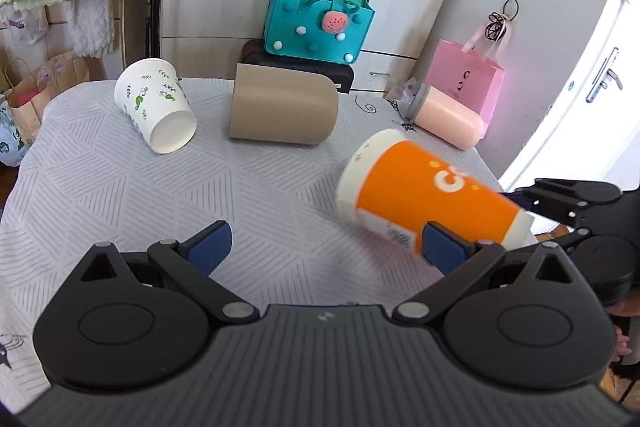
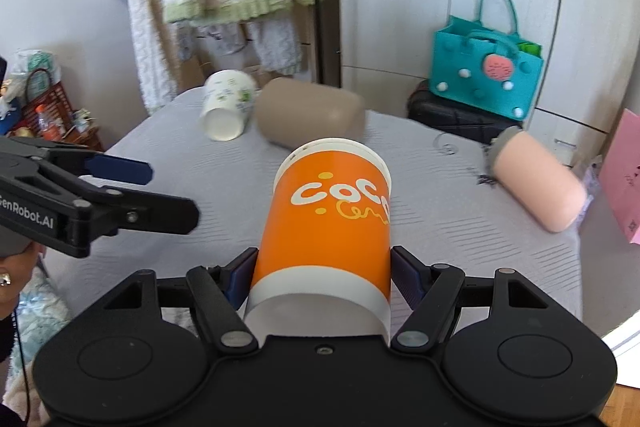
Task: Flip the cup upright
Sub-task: 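Lift the orange cup with the right gripper and rotate it rim-up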
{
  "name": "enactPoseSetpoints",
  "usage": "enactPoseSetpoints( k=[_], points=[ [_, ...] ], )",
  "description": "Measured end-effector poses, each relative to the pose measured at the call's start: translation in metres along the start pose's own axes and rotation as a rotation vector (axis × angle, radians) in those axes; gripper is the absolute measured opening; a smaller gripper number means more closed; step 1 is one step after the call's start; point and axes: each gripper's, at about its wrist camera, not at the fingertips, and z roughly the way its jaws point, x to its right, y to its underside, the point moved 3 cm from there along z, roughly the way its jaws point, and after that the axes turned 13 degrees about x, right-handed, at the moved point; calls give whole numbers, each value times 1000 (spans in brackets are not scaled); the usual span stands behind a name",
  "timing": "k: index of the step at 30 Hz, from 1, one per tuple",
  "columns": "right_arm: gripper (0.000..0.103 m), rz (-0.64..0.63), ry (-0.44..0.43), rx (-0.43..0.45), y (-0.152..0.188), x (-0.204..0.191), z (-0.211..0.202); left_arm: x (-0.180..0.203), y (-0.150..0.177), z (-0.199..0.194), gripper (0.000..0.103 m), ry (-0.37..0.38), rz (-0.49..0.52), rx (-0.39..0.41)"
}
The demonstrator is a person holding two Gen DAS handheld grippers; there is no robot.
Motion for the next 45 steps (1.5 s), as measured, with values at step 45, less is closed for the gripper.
enactPoseSetpoints(
  k=[45],
  points=[
    [95, -82, -278, -180, -4, -35, 47, -45, 28, 46, 92, 198, -268, -125]
  ],
)
